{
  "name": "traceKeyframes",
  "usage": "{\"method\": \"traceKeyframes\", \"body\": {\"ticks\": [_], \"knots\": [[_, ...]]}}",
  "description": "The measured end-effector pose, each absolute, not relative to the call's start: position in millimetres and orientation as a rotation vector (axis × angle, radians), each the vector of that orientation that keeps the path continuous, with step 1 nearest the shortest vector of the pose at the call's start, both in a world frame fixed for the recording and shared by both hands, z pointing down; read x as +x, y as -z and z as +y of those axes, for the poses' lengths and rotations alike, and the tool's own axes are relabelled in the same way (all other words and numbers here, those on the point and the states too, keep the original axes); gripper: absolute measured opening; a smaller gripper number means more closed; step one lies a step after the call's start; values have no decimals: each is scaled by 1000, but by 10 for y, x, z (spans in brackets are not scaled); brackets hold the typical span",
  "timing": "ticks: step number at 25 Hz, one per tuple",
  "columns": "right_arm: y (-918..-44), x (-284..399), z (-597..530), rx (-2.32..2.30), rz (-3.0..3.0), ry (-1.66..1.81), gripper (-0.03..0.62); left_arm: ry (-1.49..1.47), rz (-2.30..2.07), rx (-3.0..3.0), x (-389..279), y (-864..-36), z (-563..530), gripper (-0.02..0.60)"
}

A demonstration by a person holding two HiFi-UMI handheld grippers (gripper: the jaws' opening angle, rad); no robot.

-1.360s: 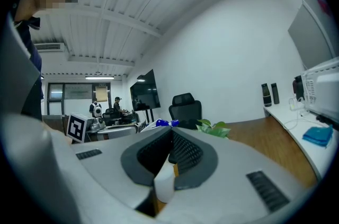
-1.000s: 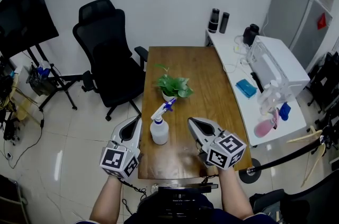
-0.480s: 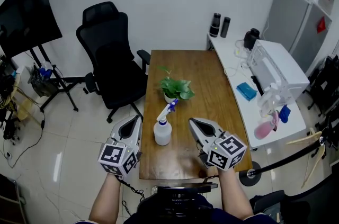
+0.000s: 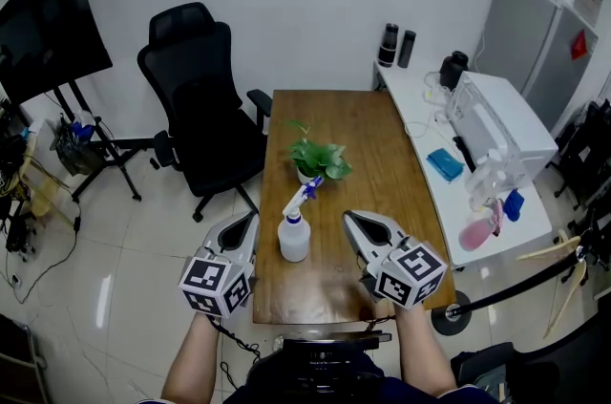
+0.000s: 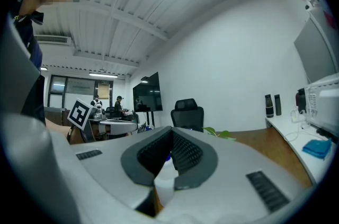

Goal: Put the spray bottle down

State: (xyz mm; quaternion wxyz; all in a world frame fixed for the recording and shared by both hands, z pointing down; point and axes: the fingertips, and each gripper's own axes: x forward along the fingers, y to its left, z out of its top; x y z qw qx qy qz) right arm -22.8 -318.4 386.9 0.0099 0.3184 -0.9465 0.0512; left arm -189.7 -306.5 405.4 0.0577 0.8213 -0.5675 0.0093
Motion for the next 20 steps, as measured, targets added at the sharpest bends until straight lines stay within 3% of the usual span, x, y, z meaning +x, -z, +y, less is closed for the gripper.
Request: {"method": "traceKeyframes", "body": {"ticks": [20], "knots": [[-3865, -209, -3203, 1008, -2946, -151, 9, -43, -1685, 2497, -1844, -4062, -3099, 9]]}}
